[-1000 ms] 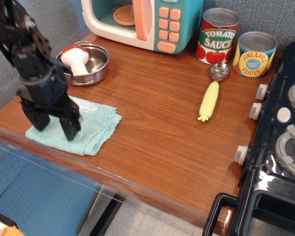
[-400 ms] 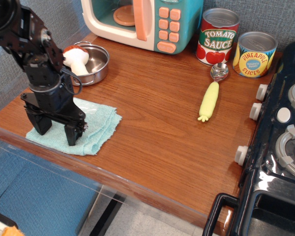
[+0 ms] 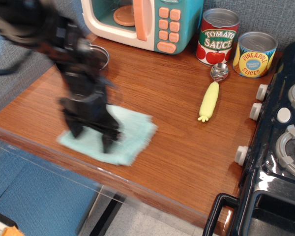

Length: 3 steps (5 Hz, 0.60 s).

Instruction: Move blue towel to the bottom right of the table.

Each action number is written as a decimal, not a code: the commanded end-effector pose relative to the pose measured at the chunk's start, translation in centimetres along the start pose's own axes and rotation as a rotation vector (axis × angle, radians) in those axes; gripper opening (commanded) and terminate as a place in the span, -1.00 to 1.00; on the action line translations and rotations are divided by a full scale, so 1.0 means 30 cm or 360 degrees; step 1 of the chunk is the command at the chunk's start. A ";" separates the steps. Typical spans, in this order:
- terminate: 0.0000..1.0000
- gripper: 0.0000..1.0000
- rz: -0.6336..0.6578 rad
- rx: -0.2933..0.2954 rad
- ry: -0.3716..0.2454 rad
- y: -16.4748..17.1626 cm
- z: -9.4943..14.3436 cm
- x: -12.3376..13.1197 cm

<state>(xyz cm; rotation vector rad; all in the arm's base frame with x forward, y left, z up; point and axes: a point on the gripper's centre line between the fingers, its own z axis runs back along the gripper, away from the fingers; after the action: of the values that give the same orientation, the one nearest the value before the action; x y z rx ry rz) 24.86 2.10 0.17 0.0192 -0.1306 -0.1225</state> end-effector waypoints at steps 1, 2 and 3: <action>-1.00 1.00 -0.0160 -0.0113 0.0050 -0.289 0.001 -0.040; -1.00 1.00 -0.0167 -0.0094 0.0038 -0.358 0.037 -0.024; -1.00 1.00 -0.0100 -0.0084 0.0047 -0.379 0.044 -0.008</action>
<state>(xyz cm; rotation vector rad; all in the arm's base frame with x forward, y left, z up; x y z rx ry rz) 23.32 -8.72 0.90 -0.0231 -0.0797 -0.1720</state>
